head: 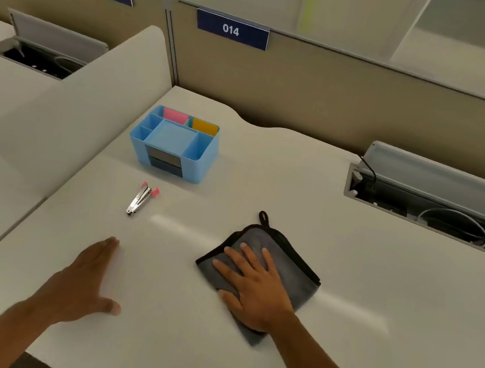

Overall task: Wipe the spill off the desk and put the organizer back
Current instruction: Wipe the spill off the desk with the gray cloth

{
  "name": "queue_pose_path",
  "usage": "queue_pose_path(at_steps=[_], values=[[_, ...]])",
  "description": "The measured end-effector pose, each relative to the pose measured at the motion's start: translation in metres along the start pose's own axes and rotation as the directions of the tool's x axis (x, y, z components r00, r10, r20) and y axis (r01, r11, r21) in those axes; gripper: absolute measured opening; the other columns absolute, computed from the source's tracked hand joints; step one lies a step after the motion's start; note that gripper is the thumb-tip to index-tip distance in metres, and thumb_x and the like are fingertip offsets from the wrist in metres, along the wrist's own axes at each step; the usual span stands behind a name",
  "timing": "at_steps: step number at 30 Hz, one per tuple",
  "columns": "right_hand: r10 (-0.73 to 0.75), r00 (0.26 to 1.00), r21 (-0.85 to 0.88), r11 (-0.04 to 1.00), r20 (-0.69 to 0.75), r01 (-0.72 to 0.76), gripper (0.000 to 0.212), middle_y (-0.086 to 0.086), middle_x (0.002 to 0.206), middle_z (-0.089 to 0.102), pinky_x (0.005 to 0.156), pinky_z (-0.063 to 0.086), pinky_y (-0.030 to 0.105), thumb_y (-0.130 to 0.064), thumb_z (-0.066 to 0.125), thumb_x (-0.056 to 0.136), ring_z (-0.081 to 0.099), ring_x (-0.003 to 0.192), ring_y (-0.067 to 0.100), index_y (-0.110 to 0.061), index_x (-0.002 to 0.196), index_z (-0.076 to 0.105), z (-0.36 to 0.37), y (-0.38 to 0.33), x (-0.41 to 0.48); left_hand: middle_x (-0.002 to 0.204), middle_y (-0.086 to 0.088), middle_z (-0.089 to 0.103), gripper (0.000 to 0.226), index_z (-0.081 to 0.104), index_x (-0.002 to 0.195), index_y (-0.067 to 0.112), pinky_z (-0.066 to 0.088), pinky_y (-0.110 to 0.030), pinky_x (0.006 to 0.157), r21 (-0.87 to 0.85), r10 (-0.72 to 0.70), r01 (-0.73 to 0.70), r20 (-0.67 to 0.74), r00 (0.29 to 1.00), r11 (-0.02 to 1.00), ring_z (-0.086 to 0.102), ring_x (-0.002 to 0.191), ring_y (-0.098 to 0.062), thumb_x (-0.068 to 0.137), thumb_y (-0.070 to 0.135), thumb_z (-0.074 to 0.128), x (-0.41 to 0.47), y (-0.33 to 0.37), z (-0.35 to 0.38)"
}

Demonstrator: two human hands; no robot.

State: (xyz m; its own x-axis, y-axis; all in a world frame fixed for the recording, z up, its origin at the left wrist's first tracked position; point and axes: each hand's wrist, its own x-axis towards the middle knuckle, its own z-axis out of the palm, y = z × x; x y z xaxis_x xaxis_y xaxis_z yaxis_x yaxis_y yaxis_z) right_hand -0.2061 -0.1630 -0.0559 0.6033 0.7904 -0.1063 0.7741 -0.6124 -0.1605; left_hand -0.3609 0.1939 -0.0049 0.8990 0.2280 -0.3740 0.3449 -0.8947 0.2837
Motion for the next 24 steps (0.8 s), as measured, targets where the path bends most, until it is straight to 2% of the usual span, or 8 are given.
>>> queue_pose_path(at_steps=[3, 6, 9, 13, 17, 24], values=[[0.190, 0.982, -0.014, 0.982, -0.021, -0.190, 0.060, -0.014, 0.171, 0.013, 0.125, 0.003, 0.058, -0.068, 0.018, 0.102, -0.003, 0.159, 0.016, -0.051, 0.159, 0.007, -0.009, 0.047, -0.023, 0.172, 0.008, -0.013, 0.147, -0.018, 0.161, 0.020, 0.031, -0.040, 0.124, 0.011, -0.001, 0.001, 0.008, 1.000, 1.000, -0.005, 0.159, -0.013, 0.065, 0.069, 0.082, -0.001, 0.004, -0.003], [0.375, 0.926, -0.005, 0.927, -0.041, -0.376, 0.062, -0.014, 0.171, 0.013, 0.126, 0.002, 0.055, -0.069, 0.012, 0.101, -0.002, 0.159, 0.017, -0.049, 0.159, 0.006, -0.012, 0.086, -0.053, 0.172, 0.008, -0.010, 0.147, -0.015, 0.162, 0.021, 0.033, -0.041, 0.123, 0.016, -0.015, 0.015, 0.004, 1.000, 1.000, -0.003, 0.159, -0.013, 0.063, 0.068, 0.083, -0.001, 0.005, -0.004], [0.526, 0.848, 0.007, 0.850, -0.062, -0.526, 0.065, -0.011, 0.171, 0.012, 0.126, 0.003, 0.055, -0.069, 0.008, 0.099, -0.001, 0.159, 0.019, -0.047, 0.160, 0.005, -0.012, 0.105, -0.084, 0.172, 0.007, -0.007, 0.147, -0.012, 0.163, 0.020, 0.033, -0.042, 0.123, 0.014, -0.019, 0.019, -0.003, 1.000, 1.000, 0.000, 0.159, -0.014, 0.062, 0.067, 0.085, 0.000, 0.005, -0.004], [0.691, 0.717, 0.074, 0.723, -0.093, -0.687, 0.064, -0.006, 0.171, 0.013, 0.125, 0.004, 0.059, -0.064, 0.017, 0.102, 0.003, 0.158, 0.023, -0.042, 0.161, 0.009, -0.004, 0.092, -0.118, 0.173, 0.005, -0.001, 0.145, -0.005, 0.164, 0.021, 0.034, -0.046, 0.122, 0.004, -0.025, 0.025, 0.014, 1.000, 1.000, 0.005, 0.159, -0.017, 0.061, 0.062, 0.088, 0.000, 0.007, -0.005], [0.782, 0.615, 0.122, 0.623, -0.101, -0.773, 0.066, -0.005, 0.171, 0.014, 0.124, 0.005, 0.062, -0.063, 0.013, 0.100, 0.004, 0.158, 0.025, -0.041, 0.162, 0.011, 0.008, 0.053, -0.134, 0.173, 0.003, 0.002, 0.145, -0.003, 0.164, 0.020, 0.032, -0.047, 0.122, 0.002, -0.023, 0.023, 0.006, 1.000, 1.000, 0.006, 0.159, -0.019, 0.060, 0.061, 0.089, 0.000, 0.006, -0.003], [0.823, 0.559, 0.162, 0.568, -0.099, -0.807, 0.066, 0.000, 0.170, 0.020, 0.121, 0.008, 0.067, -0.062, 0.020, 0.100, 0.009, 0.157, 0.032, -0.037, 0.162, 0.017, 0.022, -0.012, -0.124, 0.173, 0.002, 0.003, 0.145, -0.005, 0.164, 0.020, 0.032, -0.048, 0.122, -0.006, -0.025, 0.025, 0.016, 1.000, 1.000, 0.006, 0.159, -0.020, 0.061, 0.061, 0.089, 0.002, 0.000, 0.002]])
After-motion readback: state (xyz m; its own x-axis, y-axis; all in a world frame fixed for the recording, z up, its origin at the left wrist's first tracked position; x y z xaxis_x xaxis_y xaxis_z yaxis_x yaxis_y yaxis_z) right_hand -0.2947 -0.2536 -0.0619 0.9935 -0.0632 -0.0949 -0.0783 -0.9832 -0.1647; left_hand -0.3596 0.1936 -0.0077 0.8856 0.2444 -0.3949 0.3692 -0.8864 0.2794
